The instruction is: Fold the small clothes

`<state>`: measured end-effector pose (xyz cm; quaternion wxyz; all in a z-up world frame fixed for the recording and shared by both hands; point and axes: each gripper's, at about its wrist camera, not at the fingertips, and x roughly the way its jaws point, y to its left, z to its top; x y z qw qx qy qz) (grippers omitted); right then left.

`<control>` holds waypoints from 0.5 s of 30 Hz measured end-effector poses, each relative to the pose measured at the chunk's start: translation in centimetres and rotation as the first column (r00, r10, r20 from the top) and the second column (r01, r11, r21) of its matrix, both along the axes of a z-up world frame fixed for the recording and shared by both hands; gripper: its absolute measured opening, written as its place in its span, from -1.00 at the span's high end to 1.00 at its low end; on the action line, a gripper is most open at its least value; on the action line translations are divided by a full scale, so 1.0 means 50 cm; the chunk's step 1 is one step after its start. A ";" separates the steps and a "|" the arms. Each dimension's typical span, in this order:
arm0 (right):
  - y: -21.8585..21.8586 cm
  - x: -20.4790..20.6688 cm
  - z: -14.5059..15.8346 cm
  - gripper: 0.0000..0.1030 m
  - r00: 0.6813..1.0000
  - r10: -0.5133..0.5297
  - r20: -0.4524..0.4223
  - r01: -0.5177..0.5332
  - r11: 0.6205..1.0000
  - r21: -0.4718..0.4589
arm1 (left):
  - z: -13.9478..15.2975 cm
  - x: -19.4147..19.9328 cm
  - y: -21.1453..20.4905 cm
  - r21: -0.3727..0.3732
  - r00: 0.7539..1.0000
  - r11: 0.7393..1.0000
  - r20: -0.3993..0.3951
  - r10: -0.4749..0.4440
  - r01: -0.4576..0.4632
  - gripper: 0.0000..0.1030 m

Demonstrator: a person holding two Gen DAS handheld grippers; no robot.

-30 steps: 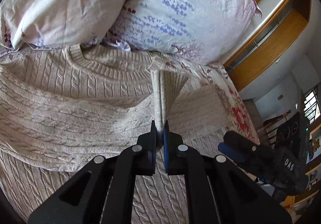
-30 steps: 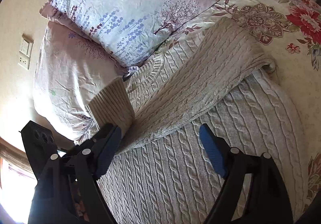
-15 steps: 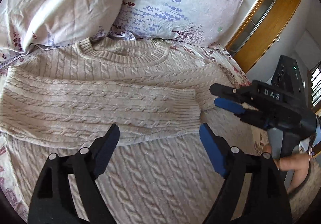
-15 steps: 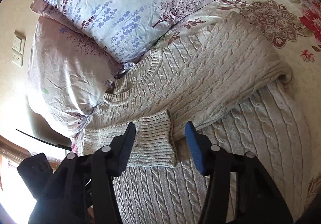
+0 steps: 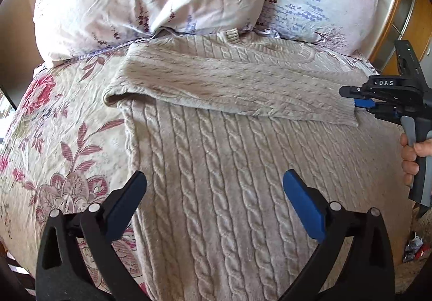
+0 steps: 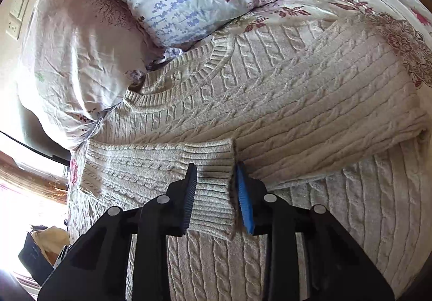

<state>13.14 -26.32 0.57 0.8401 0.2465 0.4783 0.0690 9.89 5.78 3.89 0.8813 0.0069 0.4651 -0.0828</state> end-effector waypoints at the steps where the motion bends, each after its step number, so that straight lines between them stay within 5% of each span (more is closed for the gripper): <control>1: 0.005 -0.005 0.002 0.42 1.000 0.007 0.006 -0.007 1.000 -0.008 | -0.004 -0.002 0.002 0.009 1.000 1.000 -0.006 0.009 -0.009 -0.96; 3: 0.010 -0.015 0.004 0.48 1.000 0.016 0.017 -0.016 1.000 -0.012 | -0.009 -0.008 0.006 0.033 1.000 0.999 -0.012 0.021 -0.021 -0.96; 5: 0.014 -0.021 0.003 0.85 0.999 0.035 0.015 -0.034 0.999 -0.008 | -0.014 -0.009 0.004 0.046 1.000 0.999 -0.017 0.026 -0.025 -0.96; 10: 0.014 -0.025 0.042 0.88 0.996 0.023 0.082 -0.020 0.999 -0.035 | -0.027 -0.009 0.003 0.024 0.999 1.000 -0.047 0.021 -0.020 -0.96; 15: -0.020 -0.011 0.150 0.89 0.975 -0.043 0.219 0.063 0.995 -0.083 | -0.035 -0.011 0.006 0.003 0.998 1.000 -0.062 0.022 -0.022 -0.96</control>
